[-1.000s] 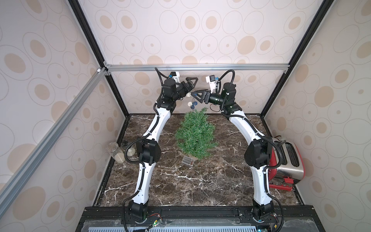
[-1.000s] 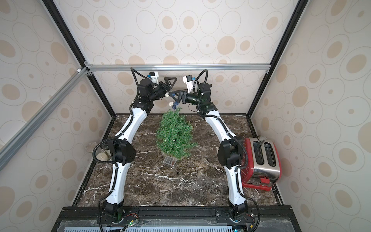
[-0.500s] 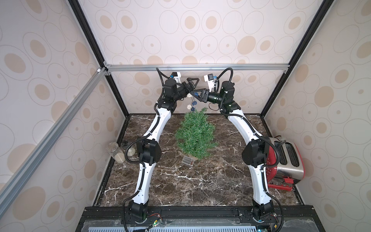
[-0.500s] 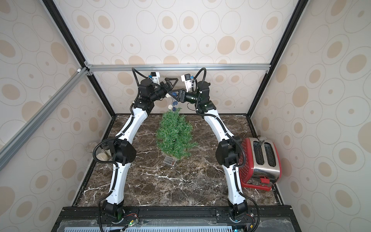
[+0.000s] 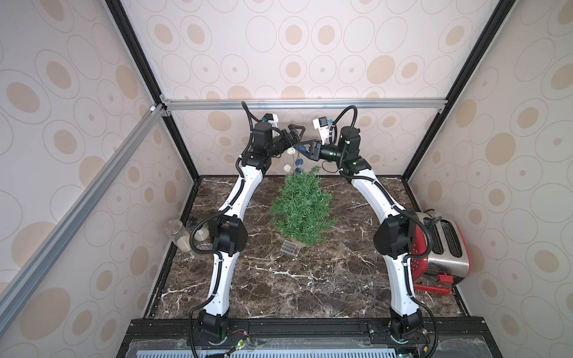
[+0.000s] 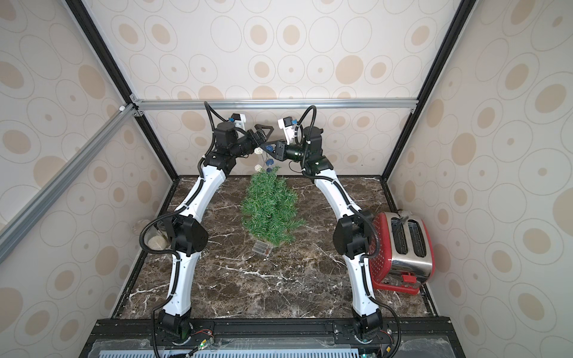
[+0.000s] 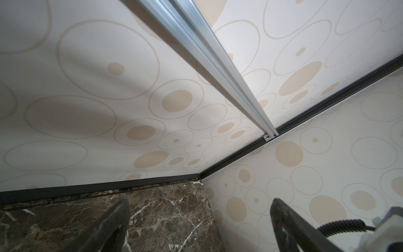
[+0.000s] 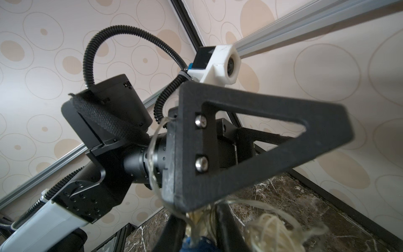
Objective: Remove string lights from the small christmas tree
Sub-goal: Remove the light string from the Christmas tree.
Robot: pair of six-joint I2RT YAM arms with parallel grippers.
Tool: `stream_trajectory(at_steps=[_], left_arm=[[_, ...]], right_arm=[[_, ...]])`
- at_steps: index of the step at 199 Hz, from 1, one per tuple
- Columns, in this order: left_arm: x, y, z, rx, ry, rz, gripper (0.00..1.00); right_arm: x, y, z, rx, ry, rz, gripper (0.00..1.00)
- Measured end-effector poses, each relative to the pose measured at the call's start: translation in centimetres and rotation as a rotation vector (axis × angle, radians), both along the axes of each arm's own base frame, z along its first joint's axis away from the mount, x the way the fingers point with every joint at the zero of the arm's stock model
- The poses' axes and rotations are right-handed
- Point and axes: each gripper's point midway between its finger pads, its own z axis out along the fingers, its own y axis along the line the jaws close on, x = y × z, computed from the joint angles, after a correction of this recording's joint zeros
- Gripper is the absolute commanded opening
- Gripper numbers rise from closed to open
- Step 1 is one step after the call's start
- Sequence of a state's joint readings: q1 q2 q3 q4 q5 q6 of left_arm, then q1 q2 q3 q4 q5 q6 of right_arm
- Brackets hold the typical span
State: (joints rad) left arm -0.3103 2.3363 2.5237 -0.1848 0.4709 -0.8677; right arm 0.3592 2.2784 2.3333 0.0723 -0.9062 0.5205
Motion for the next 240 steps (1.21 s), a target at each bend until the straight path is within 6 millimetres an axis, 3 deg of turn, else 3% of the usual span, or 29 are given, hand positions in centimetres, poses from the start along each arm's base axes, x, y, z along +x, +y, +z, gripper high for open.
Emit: stream_trajectory(at_steps=[49,82,124,190,222,240], left_arm=[[-2.7,1.3,2.5,0.156,-0.059,0.023,0.99],[-3.9,2.6,3.2,0.257,-0.083,0.061,0.99],[-4.3,4.0,2.9,0.352,-0.090,0.115,0.99],[-5.2,6.0,0.2,0.546,-0.014,0.140,0.99],[-6.6,5.9,0.9,0.614,-0.042,0.083,0.99],[-7.3,5.4,0.2,0.646,-0.041,0.026,0.99]], right_arm=[[0.1,0.0,-0.5,-0.019,0.006,-0.026,0.00],[-0.3,-0.3,-0.2,-0.027,0.003,-0.037,0.00],[-0.4,-0.3,-0.1,-0.026,0.006,-0.037,0.00],[-1.1,-0.8,0.6,-0.036,-0.003,-0.057,0.00],[-1.2,-0.9,1.0,-0.035,-0.014,-0.066,0.00],[-1.3,-0.7,0.9,-0.040,-0.010,-0.063,0.00]])
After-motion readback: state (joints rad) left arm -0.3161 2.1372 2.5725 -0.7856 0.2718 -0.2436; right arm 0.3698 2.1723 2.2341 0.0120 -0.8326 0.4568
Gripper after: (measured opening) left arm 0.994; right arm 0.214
